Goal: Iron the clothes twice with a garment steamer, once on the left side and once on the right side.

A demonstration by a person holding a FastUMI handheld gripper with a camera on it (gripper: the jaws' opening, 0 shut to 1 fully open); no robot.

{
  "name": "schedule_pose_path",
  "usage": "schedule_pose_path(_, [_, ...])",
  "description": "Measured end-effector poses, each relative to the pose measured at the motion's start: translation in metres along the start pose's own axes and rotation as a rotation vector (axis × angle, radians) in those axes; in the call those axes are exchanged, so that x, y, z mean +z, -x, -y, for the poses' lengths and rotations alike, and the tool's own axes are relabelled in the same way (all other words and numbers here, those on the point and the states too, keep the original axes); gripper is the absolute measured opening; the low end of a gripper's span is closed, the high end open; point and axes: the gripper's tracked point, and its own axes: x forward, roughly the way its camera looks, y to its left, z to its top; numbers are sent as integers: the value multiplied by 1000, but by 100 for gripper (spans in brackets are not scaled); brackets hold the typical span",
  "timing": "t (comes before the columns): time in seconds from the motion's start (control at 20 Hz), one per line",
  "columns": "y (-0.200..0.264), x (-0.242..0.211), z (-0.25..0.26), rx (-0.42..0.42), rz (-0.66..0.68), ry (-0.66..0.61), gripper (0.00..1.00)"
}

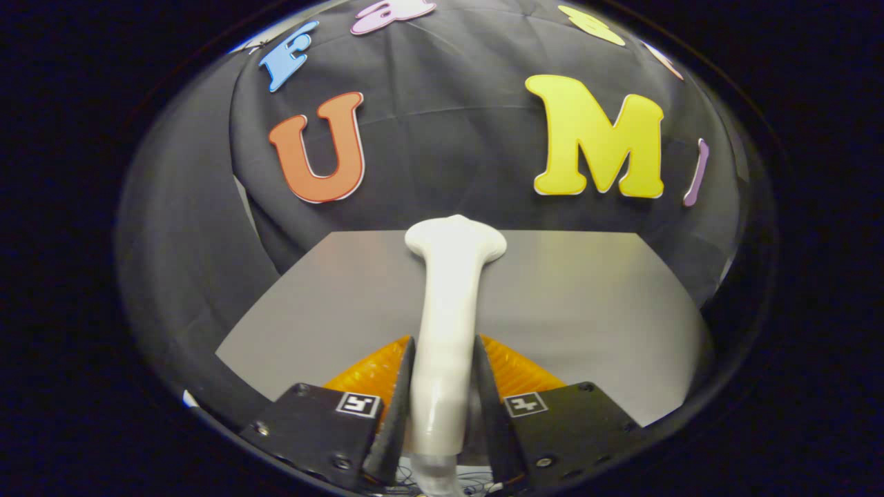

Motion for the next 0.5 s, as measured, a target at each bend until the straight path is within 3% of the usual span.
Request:
schedule_pose_path(0.05, [0,-2,0,-10,1,-6,45])
schedule_pose_path(0.2, [1,0,-1,-4,-3,-51,39])
schedule_pose_path(0.5, [20,11,-5,110,14,-105,29])
